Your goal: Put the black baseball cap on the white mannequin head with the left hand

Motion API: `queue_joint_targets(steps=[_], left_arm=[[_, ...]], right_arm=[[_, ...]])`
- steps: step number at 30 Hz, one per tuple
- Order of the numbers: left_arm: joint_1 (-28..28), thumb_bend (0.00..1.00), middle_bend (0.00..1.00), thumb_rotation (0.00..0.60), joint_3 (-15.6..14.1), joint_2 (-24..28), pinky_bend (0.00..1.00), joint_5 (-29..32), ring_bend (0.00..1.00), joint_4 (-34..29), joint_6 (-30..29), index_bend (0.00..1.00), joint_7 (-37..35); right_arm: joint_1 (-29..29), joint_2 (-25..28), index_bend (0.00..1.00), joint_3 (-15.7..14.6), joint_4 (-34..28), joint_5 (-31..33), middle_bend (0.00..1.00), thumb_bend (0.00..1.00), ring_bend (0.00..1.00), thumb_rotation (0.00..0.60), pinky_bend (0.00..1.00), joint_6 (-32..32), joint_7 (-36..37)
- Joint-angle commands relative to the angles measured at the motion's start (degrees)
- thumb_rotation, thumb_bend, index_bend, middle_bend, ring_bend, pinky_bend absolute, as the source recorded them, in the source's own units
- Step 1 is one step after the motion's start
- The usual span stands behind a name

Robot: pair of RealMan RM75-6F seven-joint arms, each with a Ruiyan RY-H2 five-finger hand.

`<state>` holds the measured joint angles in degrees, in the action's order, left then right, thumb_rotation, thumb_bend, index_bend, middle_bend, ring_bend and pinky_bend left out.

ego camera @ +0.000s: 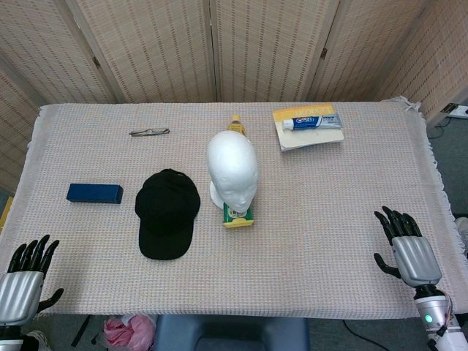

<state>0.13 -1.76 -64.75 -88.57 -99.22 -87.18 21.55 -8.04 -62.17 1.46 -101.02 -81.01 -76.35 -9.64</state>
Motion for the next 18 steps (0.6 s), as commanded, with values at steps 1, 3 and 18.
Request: queue_joint_targets(steps=[1, 3, 18], left_arm=[[-0.11, 0.20, 0.00, 0.600, 0.04, -0.06, 0.09, 0.22, 0.00, 0.11, 0.26, 0.00, -0.02], [-0.25, 0.20, 0.00, 0.600, 0.07, -0.09, 0.09, 0.37, 0.00, 0.16, 0.56, 0.00, -0.03], [-1.86, 0.20, 0.00, 0.600, -1.51, -2.31, 0.17, -3.52, 0.04, 0.35, 2.82, 0.02, 1.92]], right_arm=[[0.04, 0.01, 0.00, 0.00, -0.03, -0.03, 0.00, 0.27, 0.00, 0.600, 0.00, -0.03, 0.01], [-0.06, -0.09, 0.00, -0.08, 0.15, 0.10, 0.00, 0.27, 0.00, 0.600, 0.00, 0.33, -0.15], [0.05, 0.06, 0.00, 0.03, -0.43, -0.53, 0.00, 0.27, 0.00, 0.600, 0.00, -0.26, 0.19]])
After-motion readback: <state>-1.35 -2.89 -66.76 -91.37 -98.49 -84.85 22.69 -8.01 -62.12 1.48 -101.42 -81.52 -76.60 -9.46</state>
